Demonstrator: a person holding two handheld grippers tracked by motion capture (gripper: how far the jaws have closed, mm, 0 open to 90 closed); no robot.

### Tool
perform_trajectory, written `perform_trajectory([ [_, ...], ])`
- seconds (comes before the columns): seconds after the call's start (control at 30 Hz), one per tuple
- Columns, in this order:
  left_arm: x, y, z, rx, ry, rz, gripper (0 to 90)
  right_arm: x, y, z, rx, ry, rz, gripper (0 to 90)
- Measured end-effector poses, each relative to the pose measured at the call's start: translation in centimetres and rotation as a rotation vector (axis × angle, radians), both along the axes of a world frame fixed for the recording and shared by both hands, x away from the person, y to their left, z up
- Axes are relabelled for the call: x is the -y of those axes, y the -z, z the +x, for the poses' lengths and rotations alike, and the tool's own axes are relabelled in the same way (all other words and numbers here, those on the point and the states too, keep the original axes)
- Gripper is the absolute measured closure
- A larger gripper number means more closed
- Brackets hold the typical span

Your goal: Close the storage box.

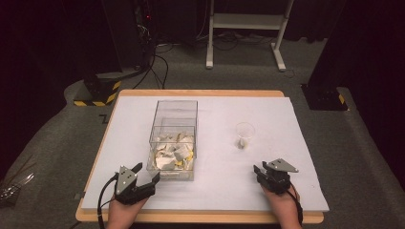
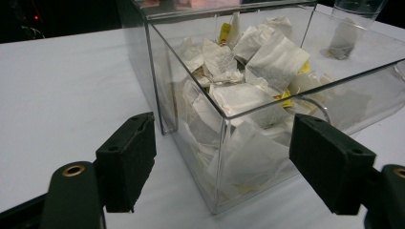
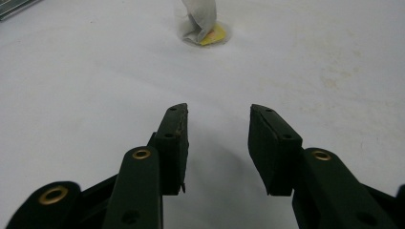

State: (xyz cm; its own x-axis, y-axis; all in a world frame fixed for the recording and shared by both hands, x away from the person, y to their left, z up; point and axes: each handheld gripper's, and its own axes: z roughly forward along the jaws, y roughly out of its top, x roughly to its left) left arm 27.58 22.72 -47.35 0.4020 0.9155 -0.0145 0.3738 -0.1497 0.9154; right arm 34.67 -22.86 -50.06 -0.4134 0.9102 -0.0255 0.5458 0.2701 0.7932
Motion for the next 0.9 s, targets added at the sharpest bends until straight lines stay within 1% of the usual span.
perform_trajectory([
  [0.33,-0.1,0.1,1.0,-0.005,-0.007,0.006,24.5,0.0,0.0,0.1,-0.005,-0.002,-0.001,58.7],
  [0.43,0.0,0.1,1.4,-0.01,-0.009,-0.001,24.4,0.0,0.0,0.1,-0.005,-0.002,0.0,58.7],
  [0.9,0.1,0.1,2.4,-0.004,-0.017,0.002,23.9,0.0,0.0,0.1,-0.007,-0.004,0.0,58.7],
])
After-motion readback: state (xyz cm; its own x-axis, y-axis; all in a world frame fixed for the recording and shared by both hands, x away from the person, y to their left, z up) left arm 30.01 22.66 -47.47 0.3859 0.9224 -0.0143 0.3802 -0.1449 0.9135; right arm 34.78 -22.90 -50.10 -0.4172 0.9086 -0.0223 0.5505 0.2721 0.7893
